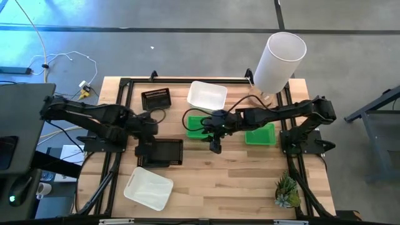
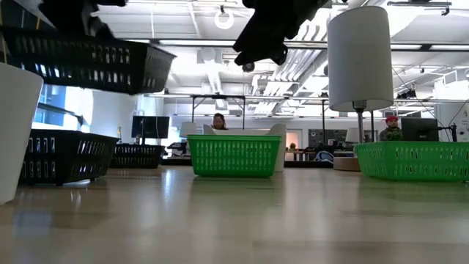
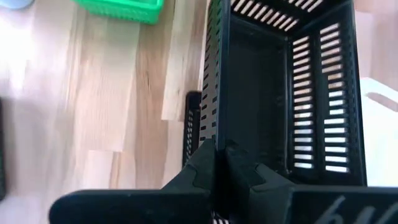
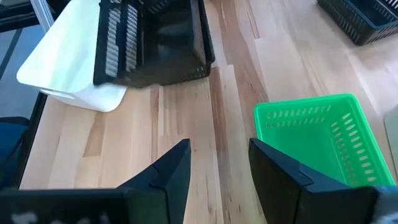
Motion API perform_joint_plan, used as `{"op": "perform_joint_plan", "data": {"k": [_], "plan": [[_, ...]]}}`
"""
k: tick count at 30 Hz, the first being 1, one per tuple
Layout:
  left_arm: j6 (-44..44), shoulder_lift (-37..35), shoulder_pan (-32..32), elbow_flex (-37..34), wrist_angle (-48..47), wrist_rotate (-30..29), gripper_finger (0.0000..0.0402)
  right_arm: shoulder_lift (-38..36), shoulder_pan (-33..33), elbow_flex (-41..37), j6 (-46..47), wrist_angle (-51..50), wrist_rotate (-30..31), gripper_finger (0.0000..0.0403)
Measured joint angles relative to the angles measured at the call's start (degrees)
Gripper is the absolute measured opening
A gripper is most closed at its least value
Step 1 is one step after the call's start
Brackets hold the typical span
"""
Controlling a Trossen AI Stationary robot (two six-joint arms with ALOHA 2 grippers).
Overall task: Stack baskets by color
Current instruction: Stack the right black bin on the left black bin
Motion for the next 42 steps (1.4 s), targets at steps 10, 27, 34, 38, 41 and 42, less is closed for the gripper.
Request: {"op": "perform_joint_plan", "data": {"k": [10,27,34,38,41,42], "plan": [[-4.7,-11.6,-1.8,-7.2,-1.1,3.9,0.0000,0.0,0.0,0.0,0.0,-0.1,0.0,0.0149],[-10.5,-14.3,-1.5,-13.7,-3.5,2.9,0.0000,0.0,0.0,0.0,-0.1,-0.1,0.0,0.0149],[-10.3,-12.3,-1.5,-15.2,-3.2,3.3,0.0000,0.0,0.0,0.0,-0.1,-0.1,0.0,0.0149],[-10.2,-11.3,-1.5,-15.2,-2.8,3.3,0.0000,0.0,0.0,0.0,-0.2,-0.1,0.1,0.0149],[-10.2,-10.3,-1.5,-15.2,-2.3,3.1,0.0000,0.0,0.0,0.0,-0.2,-0.1,0.1,0.0149],[-10.2,-10.0,-1.6,-15.2,-1.6,3.1,0.0000,0.0,0.0,0.0,-0.2,-0.1,0.1,0.0149]]}}
